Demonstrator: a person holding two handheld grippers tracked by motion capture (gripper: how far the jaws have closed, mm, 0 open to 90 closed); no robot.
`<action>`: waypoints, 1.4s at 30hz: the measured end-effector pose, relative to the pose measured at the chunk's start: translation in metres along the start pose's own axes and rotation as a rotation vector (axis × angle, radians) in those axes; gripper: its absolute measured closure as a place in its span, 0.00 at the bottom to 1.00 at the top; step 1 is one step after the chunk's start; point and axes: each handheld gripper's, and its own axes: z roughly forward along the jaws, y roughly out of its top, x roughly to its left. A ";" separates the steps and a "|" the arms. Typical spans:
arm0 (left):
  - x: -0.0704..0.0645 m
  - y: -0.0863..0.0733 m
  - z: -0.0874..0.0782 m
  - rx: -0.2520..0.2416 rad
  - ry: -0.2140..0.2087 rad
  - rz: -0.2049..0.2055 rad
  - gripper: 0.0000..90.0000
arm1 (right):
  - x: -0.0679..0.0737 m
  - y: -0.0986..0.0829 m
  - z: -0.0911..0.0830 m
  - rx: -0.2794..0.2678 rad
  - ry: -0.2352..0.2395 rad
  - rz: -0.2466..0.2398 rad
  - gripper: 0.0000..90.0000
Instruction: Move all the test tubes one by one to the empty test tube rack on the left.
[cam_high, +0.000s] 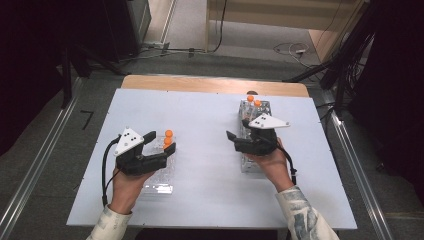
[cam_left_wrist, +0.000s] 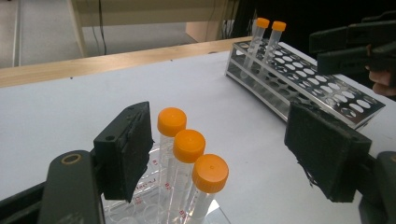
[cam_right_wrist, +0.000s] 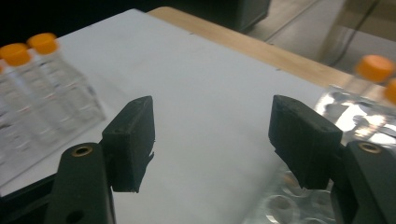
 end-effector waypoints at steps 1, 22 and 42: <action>0.000 0.000 0.000 0.000 0.001 0.000 0.26 | -0.005 0.000 0.000 -0.004 -0.007 0.014 0.34; -0.001 0.000 0.001 0.004 -0.009 0.002 0.26 | -0.084 -0.003 0.036 0.059 -0.203 0.087 0.50; 0.002 0.000 -0.001 -0.005 -0.010 -0.008 0.26 | -0.108 0.002 0.065 0.152 -0.100 0.067 0.76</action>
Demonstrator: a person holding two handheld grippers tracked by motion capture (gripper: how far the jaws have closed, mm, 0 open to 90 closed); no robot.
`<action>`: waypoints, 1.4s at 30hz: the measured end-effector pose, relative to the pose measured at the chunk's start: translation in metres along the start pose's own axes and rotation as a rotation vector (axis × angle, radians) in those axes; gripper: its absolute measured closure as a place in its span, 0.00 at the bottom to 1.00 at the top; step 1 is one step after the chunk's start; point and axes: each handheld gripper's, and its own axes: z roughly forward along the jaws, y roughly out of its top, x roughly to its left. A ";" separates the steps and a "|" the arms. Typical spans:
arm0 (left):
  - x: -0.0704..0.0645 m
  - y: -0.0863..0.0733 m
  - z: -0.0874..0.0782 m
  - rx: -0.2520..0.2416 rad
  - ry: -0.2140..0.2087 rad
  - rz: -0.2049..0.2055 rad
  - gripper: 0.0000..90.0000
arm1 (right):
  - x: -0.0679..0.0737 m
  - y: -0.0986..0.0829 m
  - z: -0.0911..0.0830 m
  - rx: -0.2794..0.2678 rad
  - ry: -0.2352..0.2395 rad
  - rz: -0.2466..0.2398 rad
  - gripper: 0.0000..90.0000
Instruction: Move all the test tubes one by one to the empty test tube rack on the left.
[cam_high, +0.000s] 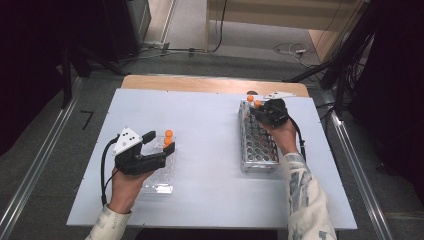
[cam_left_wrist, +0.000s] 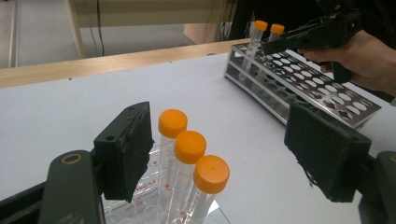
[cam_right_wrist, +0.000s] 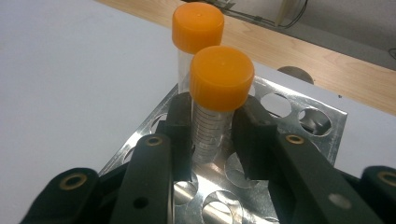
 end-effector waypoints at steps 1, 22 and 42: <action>0.000 0.000 0.000 0.003 -0.001 0.000 0.26 | 0.000 0.000 0.000 0.001 0.001 -0.003 0.78; -0.001 0.000 0.000 0.006 -0.005 0.005 0.26 | 0.003 0.019 -0.037 -0.115 0.006 -0.009 0.80; -0.008 -0.001 0.002 0.015 -0.009 0.018 0.25 | 0.060 0.011 -0.086 -0.168 0.139 -0.138 0.80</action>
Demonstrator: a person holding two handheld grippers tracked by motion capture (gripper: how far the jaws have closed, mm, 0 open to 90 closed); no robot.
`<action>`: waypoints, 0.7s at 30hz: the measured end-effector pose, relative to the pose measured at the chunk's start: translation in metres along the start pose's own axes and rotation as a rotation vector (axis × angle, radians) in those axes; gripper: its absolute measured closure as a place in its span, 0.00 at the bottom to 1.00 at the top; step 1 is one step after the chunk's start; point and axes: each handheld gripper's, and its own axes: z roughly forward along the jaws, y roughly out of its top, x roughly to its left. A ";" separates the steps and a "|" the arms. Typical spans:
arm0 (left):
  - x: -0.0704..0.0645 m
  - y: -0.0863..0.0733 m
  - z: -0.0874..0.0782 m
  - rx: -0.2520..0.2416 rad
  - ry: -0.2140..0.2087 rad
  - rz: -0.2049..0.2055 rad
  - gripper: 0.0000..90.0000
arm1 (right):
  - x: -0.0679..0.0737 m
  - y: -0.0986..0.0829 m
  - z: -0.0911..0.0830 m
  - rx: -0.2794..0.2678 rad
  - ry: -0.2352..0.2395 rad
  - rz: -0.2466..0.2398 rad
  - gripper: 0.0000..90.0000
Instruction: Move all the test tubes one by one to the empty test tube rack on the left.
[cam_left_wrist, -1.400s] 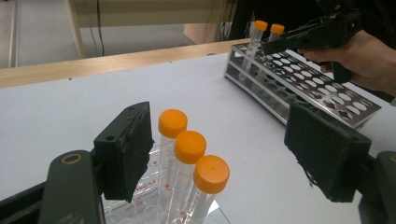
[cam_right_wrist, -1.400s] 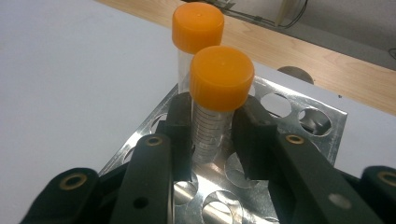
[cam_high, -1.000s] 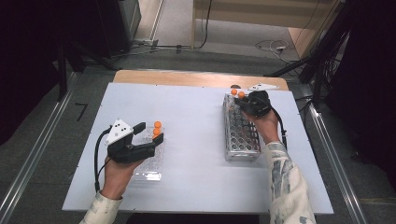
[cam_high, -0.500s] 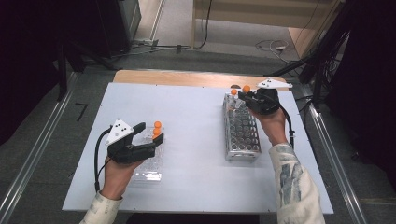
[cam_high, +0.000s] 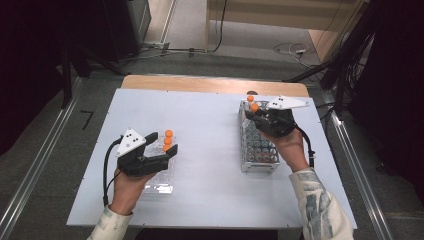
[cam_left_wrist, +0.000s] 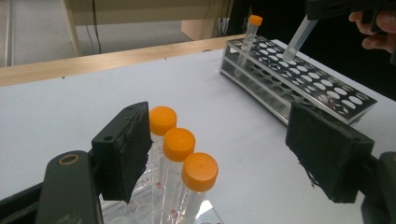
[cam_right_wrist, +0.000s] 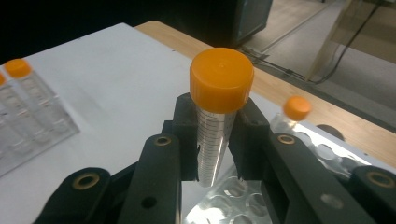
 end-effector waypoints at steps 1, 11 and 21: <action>-0.001 0.000 0.000 0.000 0.001 0.001 0.25 | 0.004 0.000 0.000 -0.001 0.010 -0.005 0.80; -0.004 0.000 0.000 -0.007 -0.006 0.005 0.25 | 0.050 -0.005 0.005 0.007 0.138 -0.061 0.80; -0.008 0.001 -0.001 -0.005 -0.020 0.013 0.26 | 0.086 -0.015 0.021 0.053 0.227 -0.101 0.80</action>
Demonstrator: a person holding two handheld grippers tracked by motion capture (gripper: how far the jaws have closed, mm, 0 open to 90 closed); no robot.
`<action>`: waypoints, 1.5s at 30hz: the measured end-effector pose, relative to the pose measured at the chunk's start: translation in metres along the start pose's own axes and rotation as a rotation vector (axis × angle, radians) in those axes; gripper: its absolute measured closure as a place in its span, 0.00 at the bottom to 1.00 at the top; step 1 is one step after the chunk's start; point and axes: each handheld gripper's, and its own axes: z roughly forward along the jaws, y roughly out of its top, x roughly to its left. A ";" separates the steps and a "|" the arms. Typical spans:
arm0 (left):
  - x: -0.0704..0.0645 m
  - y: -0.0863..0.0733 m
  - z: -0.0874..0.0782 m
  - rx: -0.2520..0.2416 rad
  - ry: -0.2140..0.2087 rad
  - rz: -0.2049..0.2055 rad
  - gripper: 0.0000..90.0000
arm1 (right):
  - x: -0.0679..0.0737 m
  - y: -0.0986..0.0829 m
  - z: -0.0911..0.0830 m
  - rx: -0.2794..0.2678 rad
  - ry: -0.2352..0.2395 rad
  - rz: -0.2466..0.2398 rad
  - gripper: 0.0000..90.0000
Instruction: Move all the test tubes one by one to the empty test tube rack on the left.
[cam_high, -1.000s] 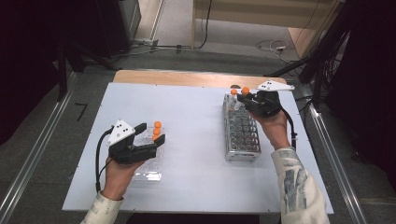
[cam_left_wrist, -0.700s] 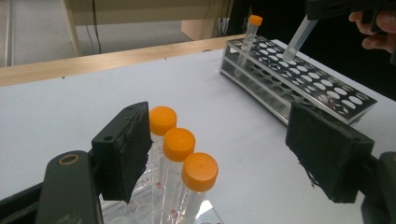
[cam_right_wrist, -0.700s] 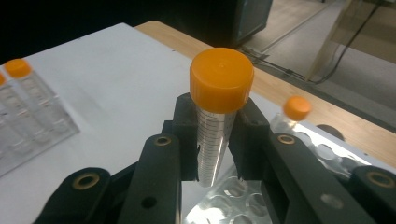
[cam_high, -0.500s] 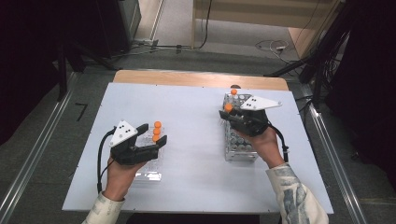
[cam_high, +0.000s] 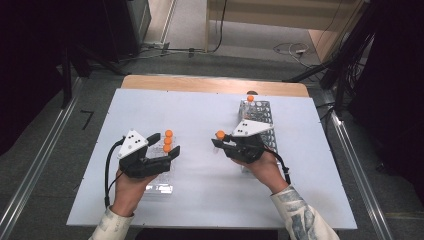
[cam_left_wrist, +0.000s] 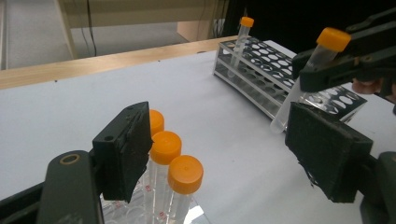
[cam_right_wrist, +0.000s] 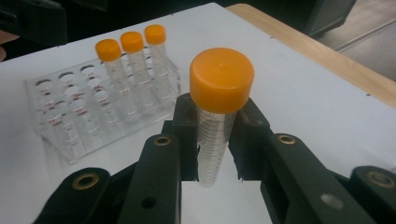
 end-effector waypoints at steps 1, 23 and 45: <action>-0.001 0.000 0.000 -0.002 -0.002 0.001 0.26 | 0.002 -0.001 0.001 0.003 0.003 -0.002 0.80; -0.034 -0.006 0.017 0.045 -0.114 0.047 0.36 | 0.048 -0.012 0.045 0.073 0.128 -0.046 0.80; -0.040 -0.014 0.025 0.053 -0.125 0.061 0.67 | 0.054 -0.011 0.048 0.075 0.156 -0.052 0.80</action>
